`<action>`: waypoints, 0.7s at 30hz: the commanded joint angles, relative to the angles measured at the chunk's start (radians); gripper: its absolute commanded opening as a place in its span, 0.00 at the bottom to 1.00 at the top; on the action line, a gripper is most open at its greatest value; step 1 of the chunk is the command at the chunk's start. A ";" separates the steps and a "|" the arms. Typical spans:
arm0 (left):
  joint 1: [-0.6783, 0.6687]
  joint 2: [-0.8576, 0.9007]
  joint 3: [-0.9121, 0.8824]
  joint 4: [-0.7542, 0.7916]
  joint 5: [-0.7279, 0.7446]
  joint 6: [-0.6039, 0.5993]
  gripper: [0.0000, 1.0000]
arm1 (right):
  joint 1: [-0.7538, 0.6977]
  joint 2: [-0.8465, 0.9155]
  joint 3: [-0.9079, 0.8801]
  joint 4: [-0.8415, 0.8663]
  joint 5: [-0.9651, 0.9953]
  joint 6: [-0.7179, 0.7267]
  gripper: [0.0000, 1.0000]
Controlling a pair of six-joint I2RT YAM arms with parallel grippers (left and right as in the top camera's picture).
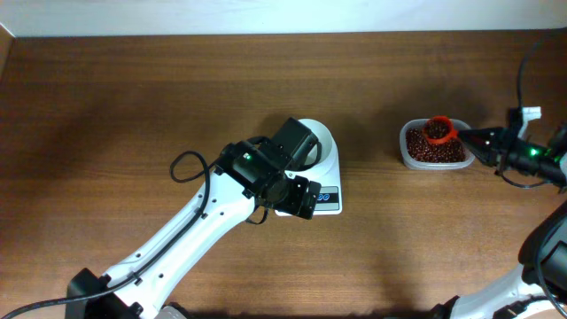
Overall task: Scoop item into bowl and weigh 50g on scale
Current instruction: 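Carry filled scoop with right gripper over bowl on scale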
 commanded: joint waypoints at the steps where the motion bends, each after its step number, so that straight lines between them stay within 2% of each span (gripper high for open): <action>1: -0.001 -0.019 -0.005 0.001 0.007 0.009 0.99 | 0.053 0.009 -0.005 -0.001 -0.067 -0.008 0.04; 21: -0.001 -0.019 -0.005 0.001 0.007 0.009 0.99 | 0.532 0.009 -0.004 0.024 -0.125 -0.006 0.04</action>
